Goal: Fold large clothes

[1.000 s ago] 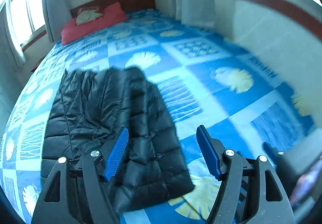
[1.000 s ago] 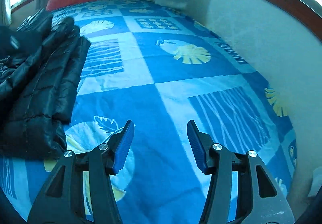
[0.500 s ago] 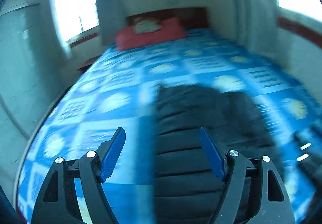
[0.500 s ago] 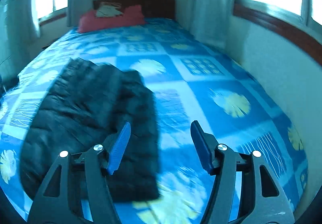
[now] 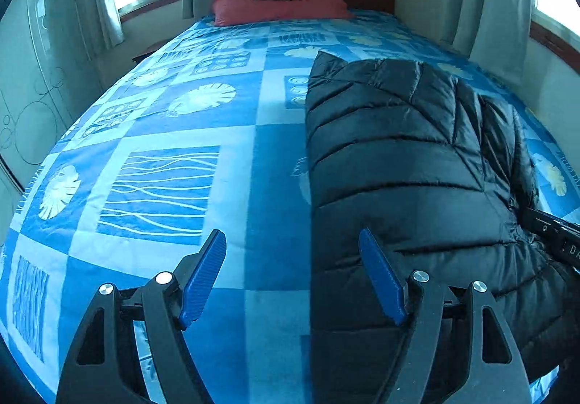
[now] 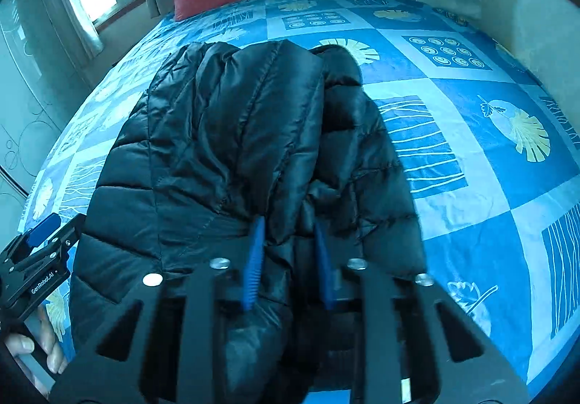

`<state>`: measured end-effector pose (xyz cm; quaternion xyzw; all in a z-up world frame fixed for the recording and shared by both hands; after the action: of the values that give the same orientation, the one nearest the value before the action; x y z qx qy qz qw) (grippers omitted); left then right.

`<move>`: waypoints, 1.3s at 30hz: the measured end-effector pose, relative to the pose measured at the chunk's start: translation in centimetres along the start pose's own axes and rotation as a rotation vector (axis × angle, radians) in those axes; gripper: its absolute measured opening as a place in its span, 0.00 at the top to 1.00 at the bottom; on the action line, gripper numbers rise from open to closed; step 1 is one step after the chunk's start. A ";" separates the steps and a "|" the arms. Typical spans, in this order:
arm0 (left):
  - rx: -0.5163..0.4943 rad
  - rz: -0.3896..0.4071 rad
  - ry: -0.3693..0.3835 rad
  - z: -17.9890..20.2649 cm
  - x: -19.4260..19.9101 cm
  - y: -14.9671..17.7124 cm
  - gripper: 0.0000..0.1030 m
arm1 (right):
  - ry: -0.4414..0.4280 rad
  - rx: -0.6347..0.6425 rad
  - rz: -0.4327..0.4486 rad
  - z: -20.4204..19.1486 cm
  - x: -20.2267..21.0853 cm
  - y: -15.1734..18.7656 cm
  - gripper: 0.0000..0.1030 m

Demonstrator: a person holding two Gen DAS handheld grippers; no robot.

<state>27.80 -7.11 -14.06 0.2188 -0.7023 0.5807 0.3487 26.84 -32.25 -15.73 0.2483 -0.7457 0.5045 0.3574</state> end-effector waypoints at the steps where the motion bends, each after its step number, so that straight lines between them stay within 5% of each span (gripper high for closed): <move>1: 0.003 0.004 0.015 0.2 -0.1 -0.1 0.28 | 0.011 0.000 0.001 0.7 0.1 -0.1 0.81; 8: -0.061 -0.057 -0.006 4.0 -2.5 0.7 0.29 | 0.156 0.119 0.019 1.9 -2.6 1.4 0.80; 18: -0.038 -0.035 -0.020 4.6 -3.4 1.5 0.29 | 0.137 0.082 0.019 2.4 -3.1 1.8 0.79; 22: -0.068 -0.005 -0.056 4.4 -1.3 1.1 0.30 | 0.185 0.100 0.061 1.8 -0.6 1.4 0.57; 28: 0.001 0.024 -0.020 3.2 2.6 1.0 0.30 | 0.187 0.124 0.187 -0.6 6.2 2.1 0.57; 30: -0.006 0.040 -0.016 3.3 3.6 1.2 0.29 | 0.149 0.148 0.205 -2.1 7.6 3.1 0.61; 31: -0.012 0.039 -0.017 3.5 3.7 1.5 0.29 | 0.140 0.157 0.198 -2.4 7.5 3.3 0.73; 33: -0.017 0.019 -0.011 3.7 3.4 2.3 0.29 | 0.125 0.180 0.158 -3.2 6.9 5.1 0.83; 39: -0.038 -0.058 0.032 5.0 0.1 4.3 0.26 | 0.170 0.177 0.087 -0.8 0.8 7.4 0.84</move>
<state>23.49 -10.95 -17.25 0.2233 -0.7010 0.5603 0.3806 21.11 -28.79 -19.16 0.2026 -0.6755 0.6026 0.3736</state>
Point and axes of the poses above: each gripper's, at about its wrist camera, not at the fingertips, and x roughly against the way its jaws point, z to its right, y to its underside, the point moved 6 cm from there along -x, roughly the way its jaws point, and after that the axes turned 7 degrees about -x, right-handed, at the moved point
